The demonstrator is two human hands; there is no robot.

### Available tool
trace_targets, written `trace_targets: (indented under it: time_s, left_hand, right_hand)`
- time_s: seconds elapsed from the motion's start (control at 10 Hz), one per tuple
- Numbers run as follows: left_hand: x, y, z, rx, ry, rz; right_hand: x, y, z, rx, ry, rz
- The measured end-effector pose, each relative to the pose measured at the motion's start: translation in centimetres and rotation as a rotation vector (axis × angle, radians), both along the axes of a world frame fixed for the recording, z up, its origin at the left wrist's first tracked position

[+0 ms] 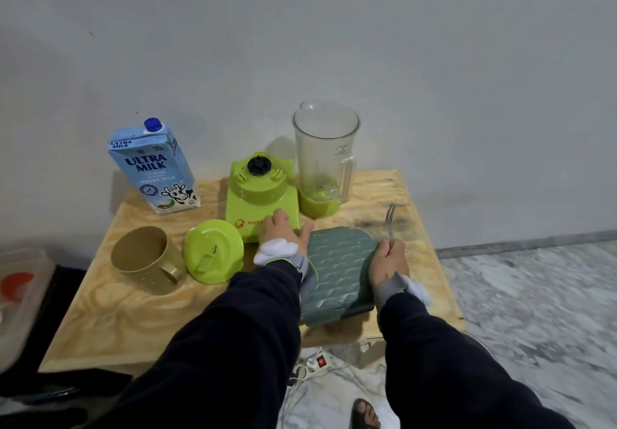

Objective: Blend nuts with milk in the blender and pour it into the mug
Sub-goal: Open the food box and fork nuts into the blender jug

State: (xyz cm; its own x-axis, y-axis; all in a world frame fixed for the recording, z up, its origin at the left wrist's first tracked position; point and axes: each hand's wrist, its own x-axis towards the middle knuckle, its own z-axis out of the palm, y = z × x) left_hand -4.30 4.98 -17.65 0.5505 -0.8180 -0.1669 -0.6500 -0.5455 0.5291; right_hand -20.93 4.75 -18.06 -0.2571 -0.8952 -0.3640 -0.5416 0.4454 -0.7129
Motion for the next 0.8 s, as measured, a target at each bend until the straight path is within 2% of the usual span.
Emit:
trace_targets:
  time_s: [0.1, 0.2, 0.3, 0.4, 0.5, 0.6, 0.7, 0.8]
  left_hand:
    - [0.4, 1.1, 0.0, 0.179, 0.029, 0.215]
    - [1.4, 2.5, -0.2, 0.296, 0.017, 0.196]
    - [1.1, 3.7, 0.3, 0.332, 0.069, 0.129]
    - [0.5, 4.7, 1.6, 0.29, 0.396, 0.203]
    - [0.5, 4.7, 1.5, 0.266, 0.38, 0.239]
    - [0.9, 5.0, 1.6, 0.259, 0.144, 0.213]
    - [0.8, 5.1, 2.3, 0.28, 0.157, 0.192]
    - [1.2, 4.5, 3.6, 0.203, 0.39, 0.391]
  right_hand:
    - [0.2, 0.0, 0.0, -0.03, 0.062, -0.02]
    - [0.8, -0.1, -0.4, -0.066, 0.089, -0.073]
    - [1.1, -0.3, -0.5, -0.088, 0.078, -0.121]
    - [1.2, -0.1, -0.4, -0.077, 0.09, -0.11]
    - [1.1, 0.0, -0.5, -0.054, 0.088, -0.115]
    - [1.0, 0.4, 0.1, -0.045, 0.078, -0.096]
    - [0.7, 0.5, 1.5, 0.013, 0.025, -0.1]
    - [0.4, -0.3, 2.1, 0.026, -0.019, -0.173]
